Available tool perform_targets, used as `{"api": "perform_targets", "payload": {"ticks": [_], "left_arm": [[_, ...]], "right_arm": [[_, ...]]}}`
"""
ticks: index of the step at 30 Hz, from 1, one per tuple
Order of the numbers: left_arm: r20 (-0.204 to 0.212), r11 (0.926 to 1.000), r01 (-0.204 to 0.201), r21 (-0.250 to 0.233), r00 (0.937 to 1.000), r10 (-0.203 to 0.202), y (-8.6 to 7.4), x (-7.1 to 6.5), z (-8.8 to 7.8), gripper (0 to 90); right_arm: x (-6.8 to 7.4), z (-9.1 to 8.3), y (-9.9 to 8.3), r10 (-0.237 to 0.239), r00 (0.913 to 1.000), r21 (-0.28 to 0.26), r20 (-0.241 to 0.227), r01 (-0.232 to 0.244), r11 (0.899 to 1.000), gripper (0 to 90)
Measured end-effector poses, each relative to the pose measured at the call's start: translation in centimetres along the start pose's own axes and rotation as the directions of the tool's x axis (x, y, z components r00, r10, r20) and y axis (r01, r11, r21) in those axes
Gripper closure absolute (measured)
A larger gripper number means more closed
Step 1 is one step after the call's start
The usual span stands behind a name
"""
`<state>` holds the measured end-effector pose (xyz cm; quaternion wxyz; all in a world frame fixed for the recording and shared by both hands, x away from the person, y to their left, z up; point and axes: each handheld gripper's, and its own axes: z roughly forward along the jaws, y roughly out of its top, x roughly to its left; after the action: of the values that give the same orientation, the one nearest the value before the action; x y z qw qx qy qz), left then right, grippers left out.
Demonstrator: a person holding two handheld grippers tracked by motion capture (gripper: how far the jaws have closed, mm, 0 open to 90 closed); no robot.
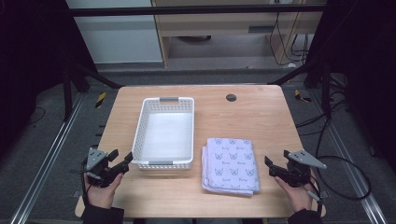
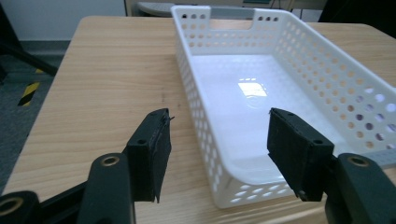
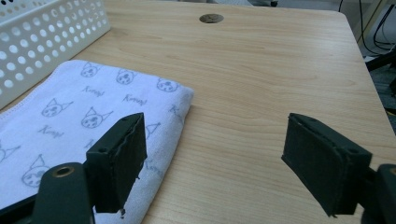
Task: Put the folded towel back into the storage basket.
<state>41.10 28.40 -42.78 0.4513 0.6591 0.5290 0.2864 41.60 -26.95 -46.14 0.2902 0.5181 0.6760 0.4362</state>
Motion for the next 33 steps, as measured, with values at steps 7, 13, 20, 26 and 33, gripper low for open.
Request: {"api": "perform_targets", "payload": {"ticks": [7, 13, 20, 26, 33], "left_arm": [[0.055, 0.9992, -0.04, -0.009, 0.9977, 0.04, 0.4, -2.5, 0.1, 38.0], [0.091, 0.9959, -0.09, -0.011, 0.9917, 0.09, 0.7, -4.6, 0.2, 37.8], [0.117, 0.9906, -0.134, -0.027, 0.9838, 0.136, 2.0, -7.0, 0.7, 38.5], [0.17, 0.9878, -0.141, -0.066, 0.9738, 0.151, 4.3, -9.9, 1.6, 38.8], [0.254, 0.9904, -0.104, -0.091, 0.9593, 0.124, 5.3, -14.3, 3.5, 37.6]], "right_arm": [[0.0, 0.0, 0.1, -0.006, 1.0, 0.002, 0.004, 0.006, 1.0, 20.2], [0.1, -0.1, 0.6, -0.011, 0.9999, -0.011, 0.004, 0.011, 1.0, 18.7], [0.2, -0.4, 2.3, -0.017, 0.9997, -0.047, -0.015, 0.016, 0.999, 18.0], [0.1, -1.0, 4.5, -0.006, 0.9997, -0.072, -0.022, 0.004, 0.997, 18.0], [0.9, -0.3, 7.6, 0.038, 0.9977, -0.124, -0.056, -0.045, 0.991, 17.8]]}}
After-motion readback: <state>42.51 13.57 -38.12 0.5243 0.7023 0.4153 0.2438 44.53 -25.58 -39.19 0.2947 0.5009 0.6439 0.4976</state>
